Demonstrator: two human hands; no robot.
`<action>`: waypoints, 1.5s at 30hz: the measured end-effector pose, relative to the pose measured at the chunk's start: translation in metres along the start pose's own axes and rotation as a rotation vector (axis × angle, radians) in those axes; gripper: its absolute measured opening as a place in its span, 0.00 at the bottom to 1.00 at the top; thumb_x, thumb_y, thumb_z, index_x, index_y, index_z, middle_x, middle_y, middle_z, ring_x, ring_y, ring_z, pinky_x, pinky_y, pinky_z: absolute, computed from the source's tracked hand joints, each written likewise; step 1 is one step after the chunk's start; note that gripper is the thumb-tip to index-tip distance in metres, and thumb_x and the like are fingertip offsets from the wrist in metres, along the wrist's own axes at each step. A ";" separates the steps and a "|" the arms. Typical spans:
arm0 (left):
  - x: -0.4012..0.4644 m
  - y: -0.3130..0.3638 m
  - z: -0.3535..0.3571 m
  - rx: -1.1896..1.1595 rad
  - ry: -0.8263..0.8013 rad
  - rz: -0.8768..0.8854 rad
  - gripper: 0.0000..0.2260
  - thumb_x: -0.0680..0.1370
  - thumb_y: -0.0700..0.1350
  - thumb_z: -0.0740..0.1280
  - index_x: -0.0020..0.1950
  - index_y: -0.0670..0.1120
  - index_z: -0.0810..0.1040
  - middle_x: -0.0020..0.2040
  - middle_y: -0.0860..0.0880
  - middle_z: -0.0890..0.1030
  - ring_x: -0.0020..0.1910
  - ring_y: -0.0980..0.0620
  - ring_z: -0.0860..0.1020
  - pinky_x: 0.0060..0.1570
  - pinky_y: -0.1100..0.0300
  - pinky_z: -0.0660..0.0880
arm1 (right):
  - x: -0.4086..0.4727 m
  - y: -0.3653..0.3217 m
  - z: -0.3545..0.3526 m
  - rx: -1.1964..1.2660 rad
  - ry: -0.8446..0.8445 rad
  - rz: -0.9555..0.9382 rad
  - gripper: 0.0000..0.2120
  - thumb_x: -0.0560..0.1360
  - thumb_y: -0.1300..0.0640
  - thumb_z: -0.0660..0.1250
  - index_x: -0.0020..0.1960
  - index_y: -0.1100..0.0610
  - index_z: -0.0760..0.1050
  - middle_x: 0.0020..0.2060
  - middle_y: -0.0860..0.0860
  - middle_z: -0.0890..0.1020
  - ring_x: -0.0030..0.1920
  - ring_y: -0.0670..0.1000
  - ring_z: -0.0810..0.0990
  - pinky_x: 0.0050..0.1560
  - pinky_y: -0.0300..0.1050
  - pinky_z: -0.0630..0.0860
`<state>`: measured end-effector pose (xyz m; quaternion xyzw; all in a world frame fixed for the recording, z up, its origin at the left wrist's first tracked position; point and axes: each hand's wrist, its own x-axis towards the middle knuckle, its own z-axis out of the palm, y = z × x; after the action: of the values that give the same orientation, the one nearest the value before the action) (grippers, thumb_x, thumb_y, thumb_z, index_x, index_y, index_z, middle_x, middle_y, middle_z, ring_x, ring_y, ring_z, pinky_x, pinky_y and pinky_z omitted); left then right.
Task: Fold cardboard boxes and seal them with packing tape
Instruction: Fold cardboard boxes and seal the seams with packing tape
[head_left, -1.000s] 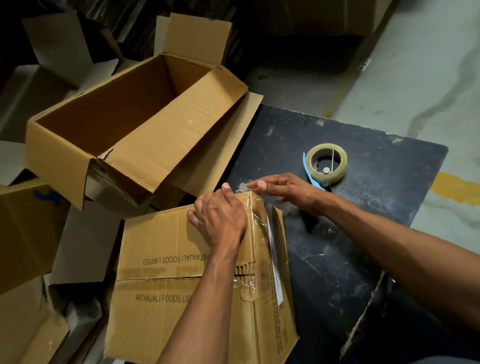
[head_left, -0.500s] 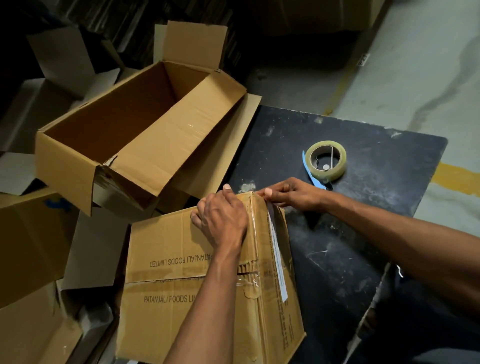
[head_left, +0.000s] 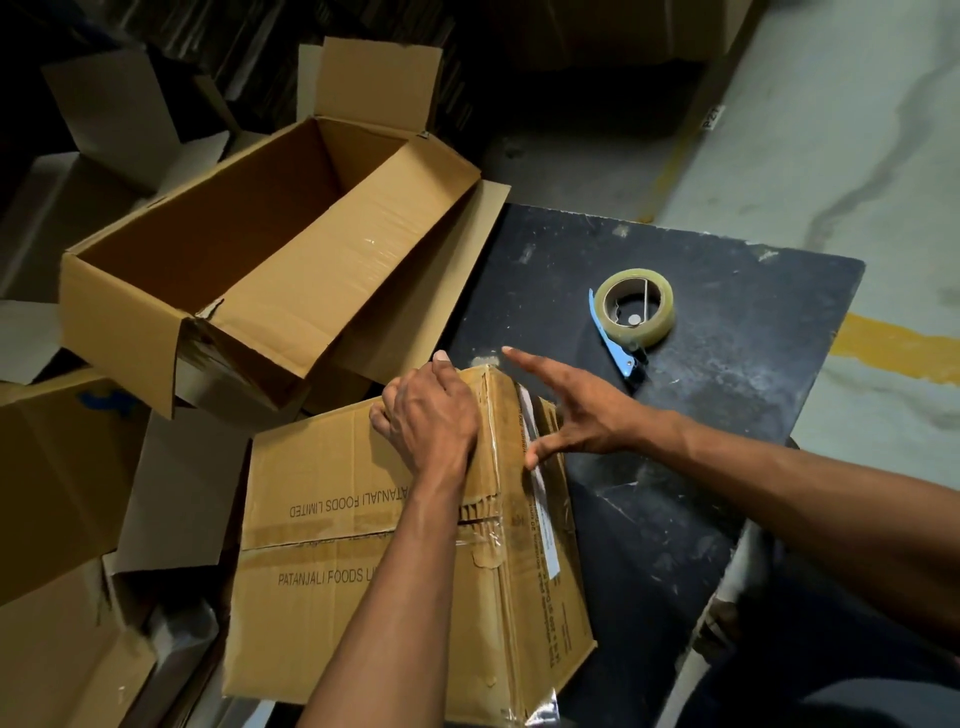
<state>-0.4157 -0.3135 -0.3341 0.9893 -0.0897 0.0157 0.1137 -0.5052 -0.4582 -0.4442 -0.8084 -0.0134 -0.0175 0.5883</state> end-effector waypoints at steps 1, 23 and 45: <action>0.001 0.000 0.001 -0.023 0.009 0.003 0.23 0.87 0.57 0.50 0.59 0.51 0.83 0.64 0.49 0.81 0.73 0.48 0.69 0.77 0.42 0.54 | -0.003 -0.007 0.004 -0.021 0.045 -0.047 0.64 0.61 0.32 0.81 0.83 0.40 0.45 0.83 0.46 0.56 0.81 0.48 0.57 0.76 0.65 0.65; -0.164 -0.159 -0.058 -0.103 -0.237 0.784 0.34 0.80 0.65 0.66 0.79 0.46 0.69 0.81 0.48 0.66 0.80 0.46 0.64 0.77 0.41 0.64 | 0.000 -0.063 0.009 -0.424 -0.006 -0.397 0.47 0.73 0.26 0.64 0.84 0.45 0.52 0.84 0.53 0.44 0.83 0.54 0.44 0.80 0.64 0.52; -0.165 -0.150 -0.035 0.024 0.120 0.859 0.29 0.77 0.63 0.72 0.69 0.44 0.80 0.71 0.42 0.78 0.70 0.43 0.77 0.62 0.39 0.79 | -0.031 -0.045 0.042 -0.529 -0.032 -0.601 0.55 0.68 0.23 0.66 0.83 0.54 0.55 0.84 0.56 0.51 0.83 0.57 0.47 0.77 0.72 0.50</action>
<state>-0.5514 -0.1333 -0.3414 0.8607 -0.4864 0.1203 0.0906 -0.5372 -0.4047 -0.4158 -0.8921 -0.2535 -0.1792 0.3284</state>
